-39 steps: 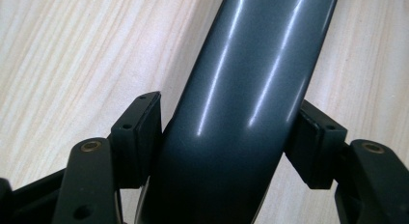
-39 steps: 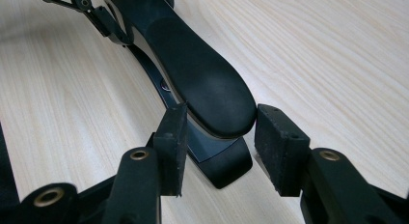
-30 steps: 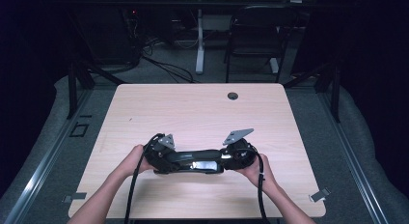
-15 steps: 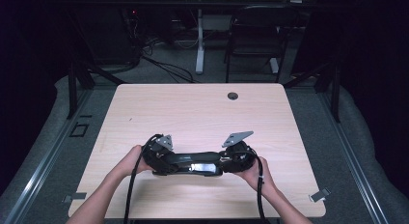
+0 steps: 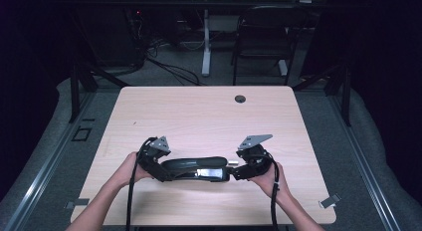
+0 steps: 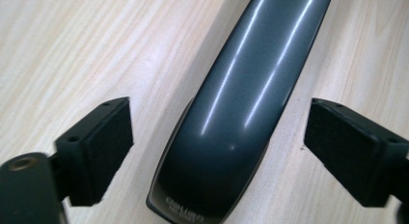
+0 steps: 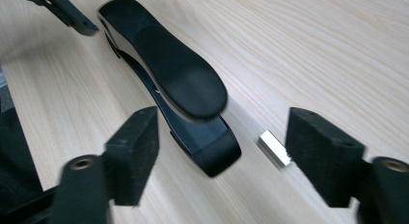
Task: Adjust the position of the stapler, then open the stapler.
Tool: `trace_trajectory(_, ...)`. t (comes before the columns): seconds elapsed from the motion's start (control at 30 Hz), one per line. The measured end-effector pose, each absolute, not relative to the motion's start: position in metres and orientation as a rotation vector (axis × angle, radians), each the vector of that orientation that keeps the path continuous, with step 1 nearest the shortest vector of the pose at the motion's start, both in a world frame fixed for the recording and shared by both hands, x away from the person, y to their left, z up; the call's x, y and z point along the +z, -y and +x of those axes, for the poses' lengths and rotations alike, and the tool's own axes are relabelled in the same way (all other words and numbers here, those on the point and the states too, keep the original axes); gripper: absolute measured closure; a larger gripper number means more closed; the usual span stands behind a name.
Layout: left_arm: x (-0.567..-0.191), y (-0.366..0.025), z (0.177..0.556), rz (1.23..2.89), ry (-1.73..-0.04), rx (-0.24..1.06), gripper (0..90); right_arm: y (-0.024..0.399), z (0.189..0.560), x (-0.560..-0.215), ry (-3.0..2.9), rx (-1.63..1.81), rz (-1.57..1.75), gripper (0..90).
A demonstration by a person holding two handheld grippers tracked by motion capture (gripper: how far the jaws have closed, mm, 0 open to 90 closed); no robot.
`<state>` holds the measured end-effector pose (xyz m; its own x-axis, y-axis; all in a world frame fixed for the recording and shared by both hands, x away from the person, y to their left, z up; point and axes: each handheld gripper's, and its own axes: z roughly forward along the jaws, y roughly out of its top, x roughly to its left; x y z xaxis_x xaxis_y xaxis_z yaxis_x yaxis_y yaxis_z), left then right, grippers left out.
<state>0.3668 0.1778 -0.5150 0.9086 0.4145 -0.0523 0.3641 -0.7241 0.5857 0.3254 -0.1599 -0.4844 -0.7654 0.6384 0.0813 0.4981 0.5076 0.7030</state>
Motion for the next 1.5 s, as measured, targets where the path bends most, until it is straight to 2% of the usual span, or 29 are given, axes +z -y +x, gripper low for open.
trace_trajectory(0.1, -0.51, -0.179, 0.362, 2.429, -0.571, 0.141, 4.8, 0.17, 0.322, -0.483, -2.549, 1.102, 0.993, 17.5)
trace_trajectory(0.17, -0.507, -0.178, 0.358, 2.411, -0.597, 0.176, 0.0, 0.174, 0.319, -0.482, -2.55, 1.098, 1.006, 17.4)
trace_trajectory(0.47, -0.491, -0.175, 0.343, 2.29, -0.659, 0.333, 0.0, 0.175, 0.305, -0.482, -2.581, 1.02, 1.003, 11.0)
trace_trajectory(0.8, -0.477, -0.172, 0.326, 2.168, -0.699, 0.383, 0.0, 0.173, 0.304, -0.487, -2.592, 1.03, 1.02, 12.1)
trace_trajectory(0.93, -0.475, -0.163, 0.319, 2.125, -0.731, 0.395, 0.7, 0.175, 0.301, -0.489, -2.604, 1.001, 1.03, 20.0)
trace_trajectory(1.03, -0.474, -0.155, 0.312, 2.107, -0.74, 0.405, 16.0, 0.176, 0.298, -0.492, -2.608, 0.986, 1.023, 26.1)
trace_trajectory(1.3, -0.478, -0.138, 0.299, 2.124, -0.723, 0.388, 17.2, 0.167, 0.298, -0.497, -2.618, 0.97, 0.958, 36.8)
trace_trajectory(1.43, -0.481, -0.132, 0.295, 2.067, -0.787, 0.409, 29.3, 0.159, 0.299, -0.503, -2.65, 0.955, 0.943, 49.8)
trace_trajectory(1.5, -0.483, -0.129, 0.295, 2.05, -0.8, 0.404, 31.1, 0.155, 0.299, -0.507, -2.649, 0.956, 0.938, 55.7)
